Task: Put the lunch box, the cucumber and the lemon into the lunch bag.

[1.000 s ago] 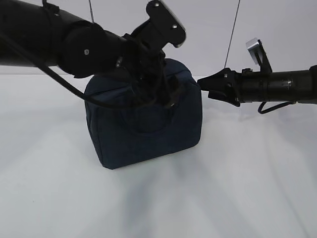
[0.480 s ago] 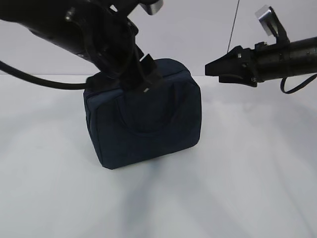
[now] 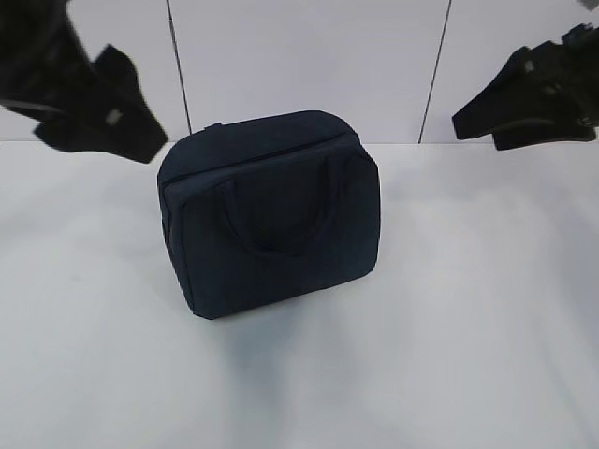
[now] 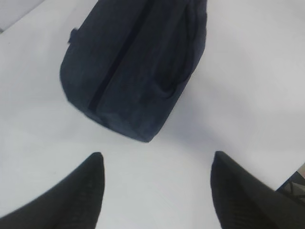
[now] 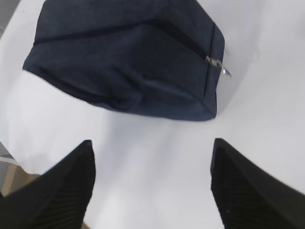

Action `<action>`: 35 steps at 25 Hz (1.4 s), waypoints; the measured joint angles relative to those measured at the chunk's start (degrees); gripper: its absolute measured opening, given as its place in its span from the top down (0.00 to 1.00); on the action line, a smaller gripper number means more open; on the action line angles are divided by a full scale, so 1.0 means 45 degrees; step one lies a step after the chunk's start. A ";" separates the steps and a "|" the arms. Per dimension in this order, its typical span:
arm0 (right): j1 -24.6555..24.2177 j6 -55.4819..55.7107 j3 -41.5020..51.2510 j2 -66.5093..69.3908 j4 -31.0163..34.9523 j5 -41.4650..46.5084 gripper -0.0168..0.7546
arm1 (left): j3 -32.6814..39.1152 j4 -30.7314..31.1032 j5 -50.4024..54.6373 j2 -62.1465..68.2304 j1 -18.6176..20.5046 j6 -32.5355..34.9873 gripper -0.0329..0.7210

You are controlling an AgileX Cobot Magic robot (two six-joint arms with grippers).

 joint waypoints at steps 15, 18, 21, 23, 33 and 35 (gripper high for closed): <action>0.0000 0.4123 0.3298 -0.9061 -0.3580 0.0315 0.23 | 0.0767 0.0414 0.2906 -0.5738 0.0000 -0.1370 0.31; 0.0000 0.4373 0.4249 -1.1150 -0.3807 0.0026 0.23 | 0.1981 0.0384 0.2998 -0.7444 0.0000 -0.1347 0.32; 0.0000 0.4765 0.5124 -1.2835 -0.4006 -0.0155 0.23 | 0.3351 0.0384 0.2963 -0.9212 0.0000 -0.1296 0.32; 0.0000 0.5069 0.5725 -1.3662 -0.4269 -0.0155 0.23 | 0.4267 0.0364 0.2832 -1.0422 0.0000 -0.1256 0.32; 0.0000 0.6839 0.7916 -1.6971 -0.7126 0.1300 0.23 | 0.8023 0.0338 0.2160 -1.5244 0.0000 -0.1119 0.34; 0.0000 0.7054 0.7940 -1.7584 -0.7886 0.1629 0.23 | 0.8418 0.0338 0.2071 -1.5779 0.0000 -0.1119 0.34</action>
